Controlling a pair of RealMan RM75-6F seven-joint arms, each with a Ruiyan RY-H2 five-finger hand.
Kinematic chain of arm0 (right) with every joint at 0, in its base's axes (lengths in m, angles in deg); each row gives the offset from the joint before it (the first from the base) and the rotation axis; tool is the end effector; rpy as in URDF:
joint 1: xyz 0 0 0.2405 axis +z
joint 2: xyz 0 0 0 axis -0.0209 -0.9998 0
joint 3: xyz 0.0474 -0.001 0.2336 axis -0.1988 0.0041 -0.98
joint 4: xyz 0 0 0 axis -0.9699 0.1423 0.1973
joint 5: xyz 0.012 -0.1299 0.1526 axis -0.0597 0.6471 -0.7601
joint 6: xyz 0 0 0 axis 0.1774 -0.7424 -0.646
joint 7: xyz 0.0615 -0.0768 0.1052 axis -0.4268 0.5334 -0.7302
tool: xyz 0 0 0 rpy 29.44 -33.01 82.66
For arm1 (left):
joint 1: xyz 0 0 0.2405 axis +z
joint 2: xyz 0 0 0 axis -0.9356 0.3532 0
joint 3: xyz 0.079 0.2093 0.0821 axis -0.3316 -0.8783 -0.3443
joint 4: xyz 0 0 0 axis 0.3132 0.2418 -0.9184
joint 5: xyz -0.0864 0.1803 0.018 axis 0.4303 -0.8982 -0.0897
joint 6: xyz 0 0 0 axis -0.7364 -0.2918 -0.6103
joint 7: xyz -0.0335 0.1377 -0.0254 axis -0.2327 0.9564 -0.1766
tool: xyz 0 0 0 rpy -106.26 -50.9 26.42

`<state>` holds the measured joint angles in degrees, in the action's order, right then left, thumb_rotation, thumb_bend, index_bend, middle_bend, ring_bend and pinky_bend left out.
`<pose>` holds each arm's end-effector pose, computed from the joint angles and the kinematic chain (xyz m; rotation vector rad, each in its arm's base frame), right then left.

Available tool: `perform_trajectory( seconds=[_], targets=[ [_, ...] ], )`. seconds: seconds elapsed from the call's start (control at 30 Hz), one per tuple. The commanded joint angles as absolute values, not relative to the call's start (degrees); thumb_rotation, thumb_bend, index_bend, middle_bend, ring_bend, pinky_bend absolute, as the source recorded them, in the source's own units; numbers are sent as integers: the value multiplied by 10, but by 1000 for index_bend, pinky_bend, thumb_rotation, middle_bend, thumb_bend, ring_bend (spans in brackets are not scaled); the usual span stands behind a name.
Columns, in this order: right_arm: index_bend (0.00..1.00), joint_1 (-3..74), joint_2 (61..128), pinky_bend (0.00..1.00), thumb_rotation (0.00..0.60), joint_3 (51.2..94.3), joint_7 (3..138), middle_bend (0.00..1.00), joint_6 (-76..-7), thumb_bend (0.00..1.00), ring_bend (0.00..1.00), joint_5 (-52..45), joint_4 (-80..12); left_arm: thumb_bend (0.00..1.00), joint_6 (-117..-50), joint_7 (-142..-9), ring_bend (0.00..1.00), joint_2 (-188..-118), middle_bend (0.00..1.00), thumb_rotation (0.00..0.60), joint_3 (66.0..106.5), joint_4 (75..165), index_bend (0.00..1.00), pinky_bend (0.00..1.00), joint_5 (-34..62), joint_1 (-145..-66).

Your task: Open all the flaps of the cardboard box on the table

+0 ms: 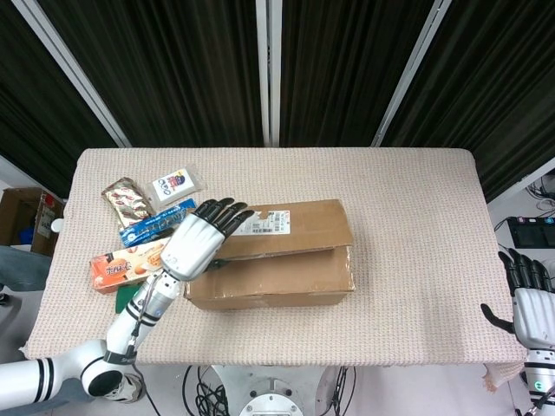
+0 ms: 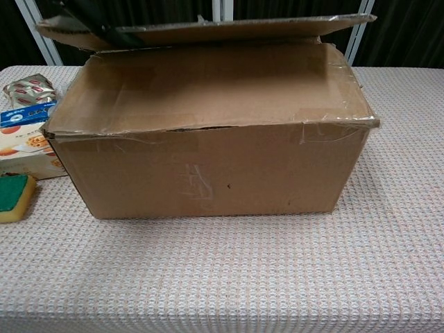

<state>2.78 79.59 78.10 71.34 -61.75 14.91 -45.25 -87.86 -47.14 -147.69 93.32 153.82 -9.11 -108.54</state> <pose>-0.3268 -0.1683 0.1572 1.2662 -0.9356 0.8079 -0.0469 0.2883 0.0797 -1.8341 -0.4522 -1.3227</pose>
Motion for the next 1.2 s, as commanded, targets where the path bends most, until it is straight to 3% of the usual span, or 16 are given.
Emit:
perform_trajectory(
  seconds=[0.03,0.2,0.47,0.77,0.97,1.2],
  targets=[
    [0,29,798,0,600,781,716,0,-618,129,0,152,-454,164,-884,-463,171,-1477,191,600,944,1537,175,282,-88,-1092],
    [0,30,798,0,600,780,714,0,-616,131,0,151,-455,167,-883,-460,171,-1489,192,600,967,1516,172,282,-65,-1111],
    [0,30,797,0,600,781,714,0,-613,140,0,148,-454,168,-945,-440,170,-1557,191,600,1015,1439,160,282,-61,-1143],
    [0,36,797,0,600,779,716,0,-607,147,0,148,-459,168,-928,-416,171,-1634,172,600,1057,1314,144,282,32,-1198],
    [0,37,794,0,600,777,716,0,-606,149,0,145,-464,167,-908,-407,171,-1676,151,600,1069,1216,135,282,77,-1236],
    [0,42,789,0,600,772,707,0,-596,151,0,135,-459,168,-912,-431,171,-1658,148,600,1060,1203,133,282,78,-1230]
  ],
)
